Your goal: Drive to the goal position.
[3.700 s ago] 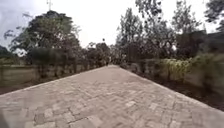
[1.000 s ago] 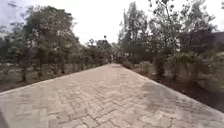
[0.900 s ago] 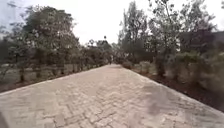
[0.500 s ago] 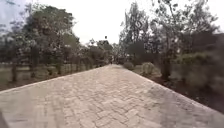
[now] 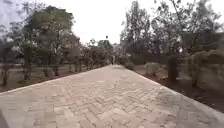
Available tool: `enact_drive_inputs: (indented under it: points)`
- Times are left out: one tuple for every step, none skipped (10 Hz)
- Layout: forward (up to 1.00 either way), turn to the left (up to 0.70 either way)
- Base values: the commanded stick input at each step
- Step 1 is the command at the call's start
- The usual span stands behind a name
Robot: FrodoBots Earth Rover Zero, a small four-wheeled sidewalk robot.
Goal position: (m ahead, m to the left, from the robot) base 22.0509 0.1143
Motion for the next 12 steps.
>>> enact_drive_inputs:
  points:
    - [0.70, 0.00]
    - [0.70, 0.00]
    - [0.70, 0.00]
    - [0.70, 0.00]
    - [0.70, 0.00]
    - [0.70, 0.00]
    - [0.70, 0.00]
    - [0.70, 0.00]
    - [0.70, 0.00]
    - [0.70, 0.00]
    - [0.70, 0.00]
    - [0.70, 0.00]
